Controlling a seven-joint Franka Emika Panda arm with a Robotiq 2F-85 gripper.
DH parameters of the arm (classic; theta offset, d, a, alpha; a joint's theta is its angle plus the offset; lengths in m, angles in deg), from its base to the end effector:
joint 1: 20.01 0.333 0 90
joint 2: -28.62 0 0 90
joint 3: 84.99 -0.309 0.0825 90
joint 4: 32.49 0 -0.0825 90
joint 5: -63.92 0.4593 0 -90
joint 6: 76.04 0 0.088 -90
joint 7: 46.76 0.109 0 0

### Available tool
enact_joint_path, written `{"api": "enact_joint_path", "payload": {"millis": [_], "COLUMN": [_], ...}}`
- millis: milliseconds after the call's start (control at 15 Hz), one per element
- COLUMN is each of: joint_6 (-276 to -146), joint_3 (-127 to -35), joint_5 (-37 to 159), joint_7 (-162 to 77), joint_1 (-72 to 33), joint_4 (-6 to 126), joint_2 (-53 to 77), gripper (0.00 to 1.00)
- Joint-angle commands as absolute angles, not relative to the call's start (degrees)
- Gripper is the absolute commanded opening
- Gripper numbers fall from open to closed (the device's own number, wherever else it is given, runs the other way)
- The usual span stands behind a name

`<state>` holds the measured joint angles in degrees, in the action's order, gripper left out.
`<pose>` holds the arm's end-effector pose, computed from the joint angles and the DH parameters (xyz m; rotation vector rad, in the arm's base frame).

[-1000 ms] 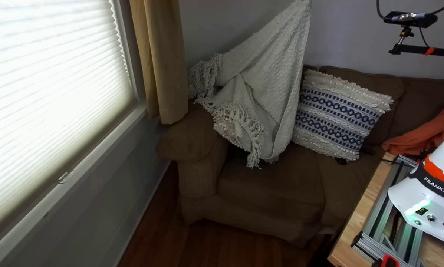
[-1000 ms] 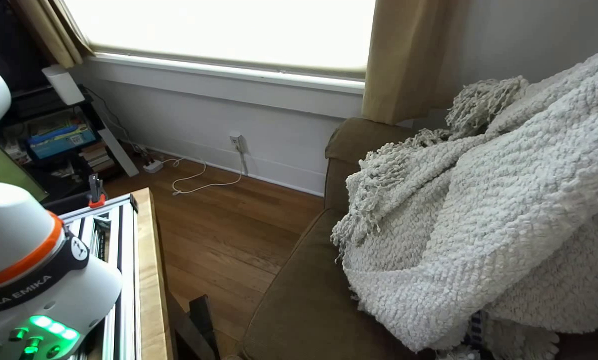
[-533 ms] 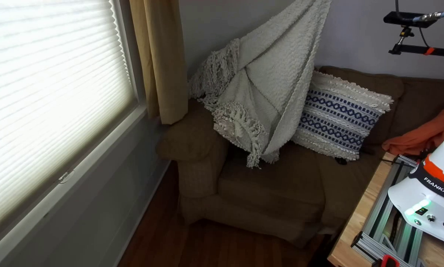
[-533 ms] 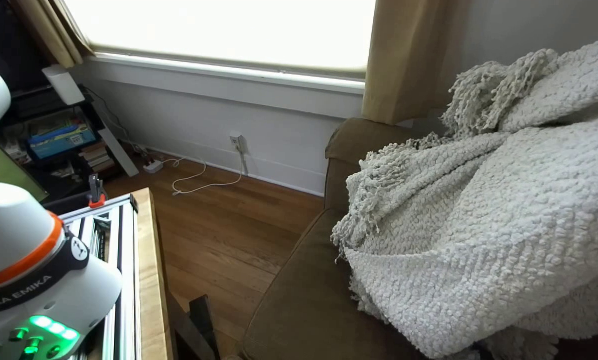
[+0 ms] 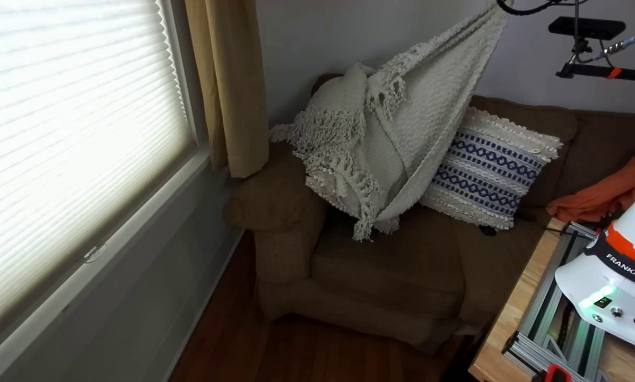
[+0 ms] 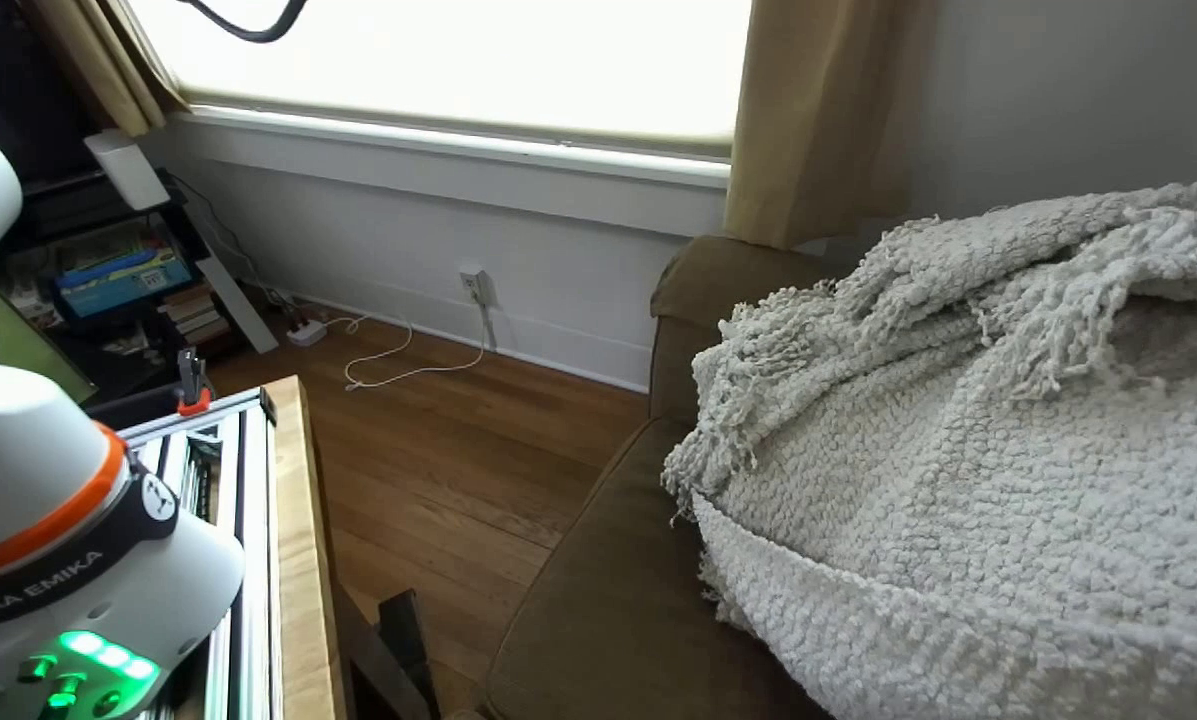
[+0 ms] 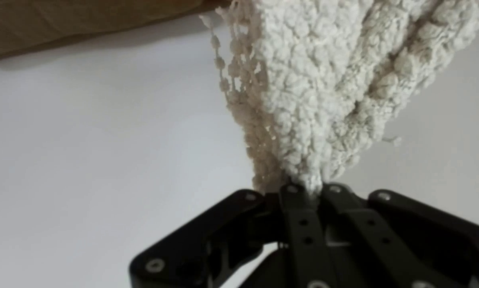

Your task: Fully cover the pillow on the left with the white blanket

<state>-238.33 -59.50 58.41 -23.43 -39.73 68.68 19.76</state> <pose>0.5276 -0.4985 0.5584 2.2057 -1.3242 1.2253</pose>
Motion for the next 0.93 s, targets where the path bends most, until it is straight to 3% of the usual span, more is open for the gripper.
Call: {"api": "enact_joint_path", "payload": {"millis": [0, 133, 200, 333, 600, 867], "joint_6": [-233.20, -230.75, -229.67, -226.92, -225.06, -214.72], "joint_3": [-55.86, -55.26, -55.29, -56.49, -59.86, -65.16], "joint_5": [52.36, 51.28, 51.61, 54.53, 61.33, 71.05], "joint_7": [-14.27, -11.58, -10.88, -11.82, -17.70, -26.08], "joint_1": [-38.69, -38.52, -38.69, -39.44, -40.71, -41.28], "joint_4": [65.43, 64.23, 63.47, 62.10, 60.06, 59.19], "joint_2": [15.93, 13.79, 12.80, 11.83, 11.28, 12.69], "gripper": [0.01, 0.01, 0.30, 0.36, 0.69, 0.97]}}
